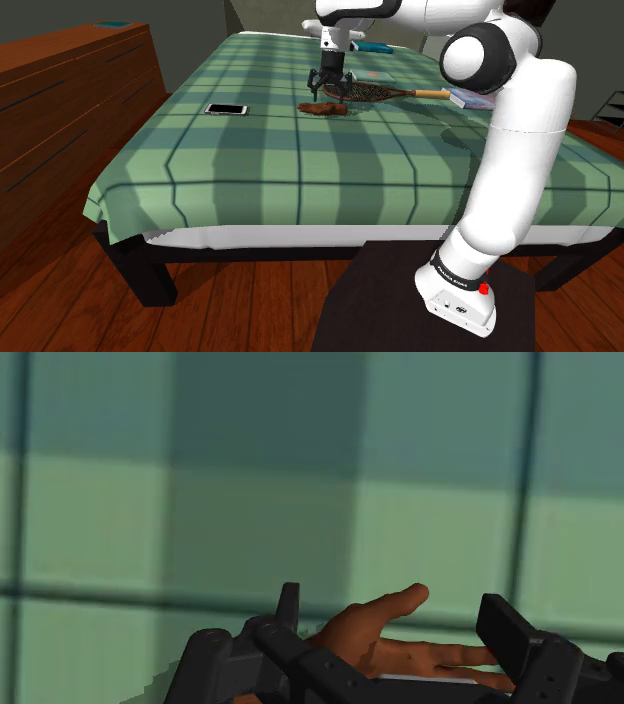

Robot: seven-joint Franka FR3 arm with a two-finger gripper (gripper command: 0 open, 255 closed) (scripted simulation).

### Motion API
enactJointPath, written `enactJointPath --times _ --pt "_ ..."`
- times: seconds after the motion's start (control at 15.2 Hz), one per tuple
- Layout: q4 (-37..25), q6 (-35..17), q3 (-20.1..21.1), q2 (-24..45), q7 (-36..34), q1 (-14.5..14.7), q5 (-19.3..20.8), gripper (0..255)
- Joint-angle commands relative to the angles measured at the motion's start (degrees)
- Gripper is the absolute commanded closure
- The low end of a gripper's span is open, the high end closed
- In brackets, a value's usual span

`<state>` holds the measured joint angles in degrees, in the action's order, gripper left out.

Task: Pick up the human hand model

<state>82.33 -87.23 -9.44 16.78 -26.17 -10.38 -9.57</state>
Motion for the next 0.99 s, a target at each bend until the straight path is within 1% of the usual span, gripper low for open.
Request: enactJointPath --times 0.0,0.46,0.59,0.66,0.92 --pt "-5.0 1.6 -0.6 4.0 -1.2 -1.3 -1.6 0" --pt "0.6 -3.8 -0.5 3.8 -0.5 -1.0 -1.6 0" --pt "1.1 -4.3 -0.5 3.8 -0.5 -1.0 -1.6 0" --pt "1.1 -4.3 -0.5 3.8 -0.5 -1.0 -1.6 255" --pt "1.1 -4.3 -0.5 3.8 -0.5 -1.0 -1.6 255"
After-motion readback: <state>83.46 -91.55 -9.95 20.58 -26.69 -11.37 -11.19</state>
